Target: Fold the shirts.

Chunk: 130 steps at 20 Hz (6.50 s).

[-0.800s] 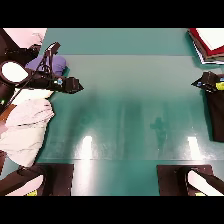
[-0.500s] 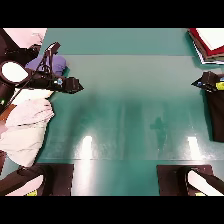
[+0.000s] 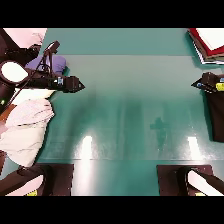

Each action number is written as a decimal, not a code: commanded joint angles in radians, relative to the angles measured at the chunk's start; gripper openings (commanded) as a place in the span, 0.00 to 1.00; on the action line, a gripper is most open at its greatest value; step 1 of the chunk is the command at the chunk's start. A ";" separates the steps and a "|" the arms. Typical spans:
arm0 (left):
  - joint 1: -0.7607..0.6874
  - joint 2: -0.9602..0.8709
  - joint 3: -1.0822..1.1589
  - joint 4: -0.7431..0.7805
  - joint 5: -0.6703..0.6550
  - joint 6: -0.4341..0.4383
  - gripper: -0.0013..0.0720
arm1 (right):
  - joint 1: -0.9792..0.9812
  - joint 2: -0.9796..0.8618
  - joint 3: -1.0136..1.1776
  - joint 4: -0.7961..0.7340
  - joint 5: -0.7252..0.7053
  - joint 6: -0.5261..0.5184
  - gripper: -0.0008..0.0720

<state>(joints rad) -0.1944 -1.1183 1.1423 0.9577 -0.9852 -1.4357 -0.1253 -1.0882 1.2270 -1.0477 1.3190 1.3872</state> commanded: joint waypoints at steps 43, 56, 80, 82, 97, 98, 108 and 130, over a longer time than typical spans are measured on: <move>-0.299 -0.161 0.668 0.312 -0.347 0.104 0.06 | 0.003 -0.002 0.516 0.009 0.077 0.000 0.03; -0.058 -0.278 0.319 0.253 -0.348 0.061 0.98 | 0.003 -0.002 0.518 0.008 0.158 0.000 0.03; 0.020 -0.622 0.368 -0.177 -0.033 0.180 0.05 | 0.029 0.062 0.214 0.009 0.283 0.000 0.17; 0.019 -0.622 0.435 -0.160 -0.138 0.182 0.05 | 0.093 0.107 -0.049 0.011 0.223 0.000 0.68; 0.020 -0.617 0.512 0.004 -0.235 0.122 0.05 | 0.651 -0.259 -0.522 0.388 -0.343 -0.212 0.05; 0.020 -0.606 0.512 0.035 -0.228 0.122 0.05 | 0.651 -0.263 -0.503 0.377 -0.340 -0.212 0.03; 0.019 -0.089 0.732 0.238 -0.290 0.127 0.05 | 0.352 0.154 0.057 -0.088 -0.097 0.008 0.03; 0.020 -0.241 0.098 -0.056 -0.239 0.257 0.07 | 0.379 -0.274 0.191 -0.106 0.146 0.044 0.03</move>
<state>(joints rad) -0.1741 -1.2121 1.3846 0.9119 -1.3045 -1.2098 0.2405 -1.2686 1.5497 -1.1610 1.5536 1.4403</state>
